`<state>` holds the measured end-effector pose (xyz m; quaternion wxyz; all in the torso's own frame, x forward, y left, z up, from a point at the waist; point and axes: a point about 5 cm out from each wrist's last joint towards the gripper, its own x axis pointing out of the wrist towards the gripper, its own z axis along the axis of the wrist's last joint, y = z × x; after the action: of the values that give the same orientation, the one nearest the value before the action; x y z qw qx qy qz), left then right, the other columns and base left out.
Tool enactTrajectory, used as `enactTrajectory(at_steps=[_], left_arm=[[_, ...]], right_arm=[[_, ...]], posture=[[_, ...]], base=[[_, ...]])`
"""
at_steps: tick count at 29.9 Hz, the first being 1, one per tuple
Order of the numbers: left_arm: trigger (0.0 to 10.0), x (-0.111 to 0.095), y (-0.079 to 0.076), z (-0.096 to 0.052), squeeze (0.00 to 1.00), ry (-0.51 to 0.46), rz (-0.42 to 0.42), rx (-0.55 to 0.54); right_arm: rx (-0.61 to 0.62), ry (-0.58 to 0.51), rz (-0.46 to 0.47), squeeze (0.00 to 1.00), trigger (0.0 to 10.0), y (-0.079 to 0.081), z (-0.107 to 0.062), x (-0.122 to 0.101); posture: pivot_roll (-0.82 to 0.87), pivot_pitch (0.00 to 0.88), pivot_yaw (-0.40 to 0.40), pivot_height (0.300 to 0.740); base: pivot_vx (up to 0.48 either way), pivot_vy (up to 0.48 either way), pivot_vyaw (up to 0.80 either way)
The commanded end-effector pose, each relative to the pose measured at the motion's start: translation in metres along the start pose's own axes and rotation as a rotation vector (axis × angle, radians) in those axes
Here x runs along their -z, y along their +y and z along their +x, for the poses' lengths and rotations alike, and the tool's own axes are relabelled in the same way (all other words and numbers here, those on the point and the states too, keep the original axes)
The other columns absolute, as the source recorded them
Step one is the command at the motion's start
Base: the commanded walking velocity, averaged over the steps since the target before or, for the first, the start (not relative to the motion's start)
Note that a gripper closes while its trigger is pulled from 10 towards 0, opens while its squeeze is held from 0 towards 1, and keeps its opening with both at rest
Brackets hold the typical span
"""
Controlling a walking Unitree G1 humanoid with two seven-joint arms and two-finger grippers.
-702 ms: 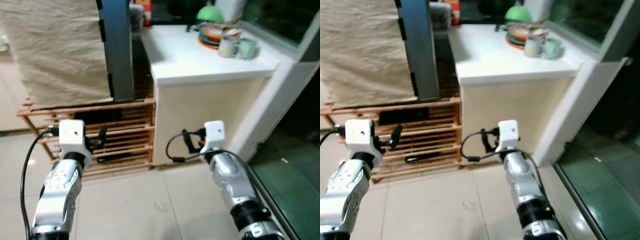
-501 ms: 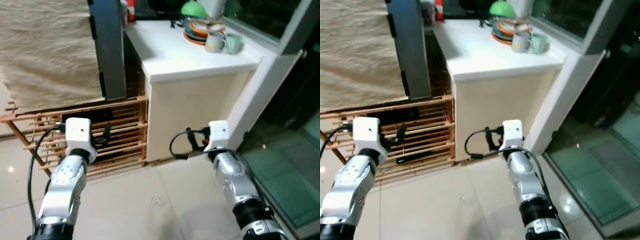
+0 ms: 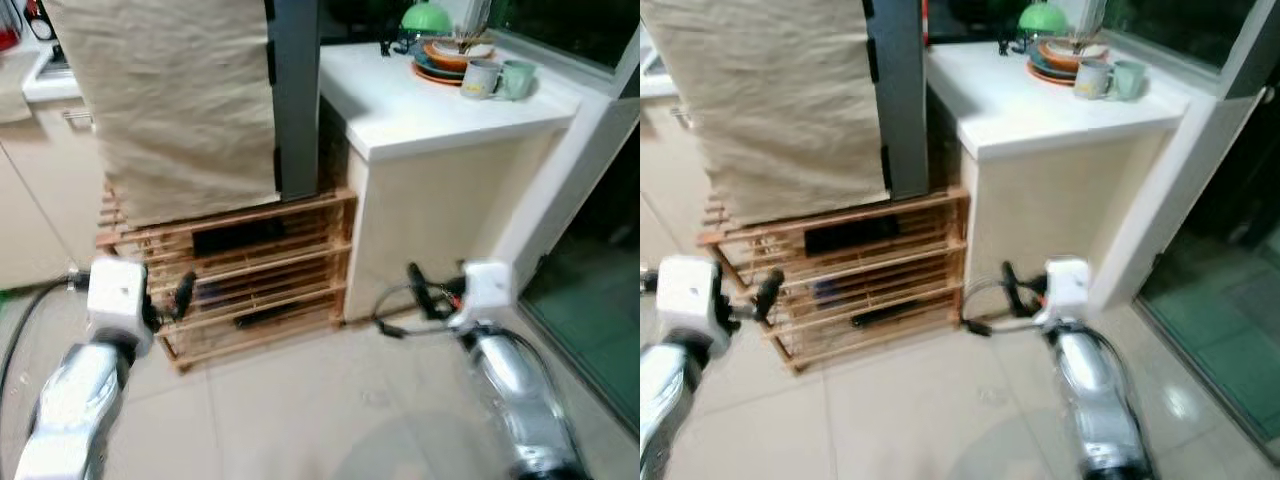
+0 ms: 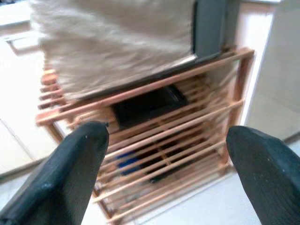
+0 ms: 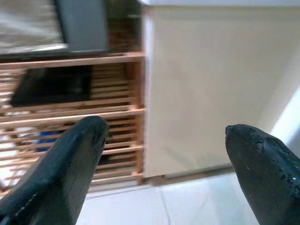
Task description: Restocking fridge
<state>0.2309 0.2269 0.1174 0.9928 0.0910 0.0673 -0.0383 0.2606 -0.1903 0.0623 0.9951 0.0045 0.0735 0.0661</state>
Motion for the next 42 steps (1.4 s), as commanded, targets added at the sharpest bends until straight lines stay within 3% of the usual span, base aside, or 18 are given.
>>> enactTrajectory(at_steps=[1, 5, 8, 10, 18, 29, 34, 42], left_arm=[[10.0, -0.033, 0.008, 0.016, 0.0, -0.118, 0.019, -0.053], [10.0, -0.047, 0.012, 0.033, 0.0, -0.172, -0.036, -0.089], [10.0, -0.044, 0.009, 0.038, 0.0, -0.14, -0.057, -0.086], [10.0, -0.038, 0.005, 0.039, 0.0, -0.112, -0.067, -0.077], [10.0, -0.016, -0.007, 0.041, 0.0, -0.019, -0.109, -0.083], [10.0, -0.017, -0.009, 0.046, 0.0, -0.02, -0.093, -0.071], [10.0, -0.017, -0.017, 0.049, 0.0, -0.023, -0.098, -0.048], [10.0, -0.025, -0.006, 0.055, 0.0, -0.054, -0.081, -0.064]], right_arm=[[-0.063, -0.077, -0.006, 0.0, 10.0, 0.016, 0.015, -0.021], [-0.069, -0.086, -0.003, 0.0, 10.0, 0.02, 0.025, -0.026], [-0.072, -0.082, 0.017, 0.0, 10.0, 0.024, 0.027, -0.032], [-0.035, -0.043, 0.123, 0.0, 10.0, 0.022, 0.028, -0.031], [-0.083, -0.052, 0.05, 0.0, 10.0, 0.03, 0.03, -0.032], [-0.08, -0.062, 0.034, 0.0, 10.0, 0.03, 0.037, -0.037], [-0.096, -0.093, 0.009, 0.0, 10.0, 0.034, 0.044, -0.045], [-0.089, -0.082, 0.024, 0.0, 10.0, 0.036, 0.049, -0.043]], posture=[[-0.02, 0.0, -0.011, 0.74], [-0.03, 0.0, -0.012, 0.74], [-0.04, 0.0, -0.007, 0.74], [-0.04, 0.0, -0.003, 0.74], [-0.04, 0.0, -0.004, 0.74], [-0.04, 0.0, -0.004, 0.74], [-0.04, 0.0, 0.001, 0.74], [-0.03, 0.0, -0.003, 0.74]], base=[[0.0, 0.0, 0.0], [0.262, 0.248, 0.0], [0.328, 0.351, 0.0], [0.326, 0.352, 0.0], [0.328, 0.351, 0.0], [0.328, 0.351, 0.0], [0.327, 0.352, 0.0], [0.314, 0.363, 0.0]])
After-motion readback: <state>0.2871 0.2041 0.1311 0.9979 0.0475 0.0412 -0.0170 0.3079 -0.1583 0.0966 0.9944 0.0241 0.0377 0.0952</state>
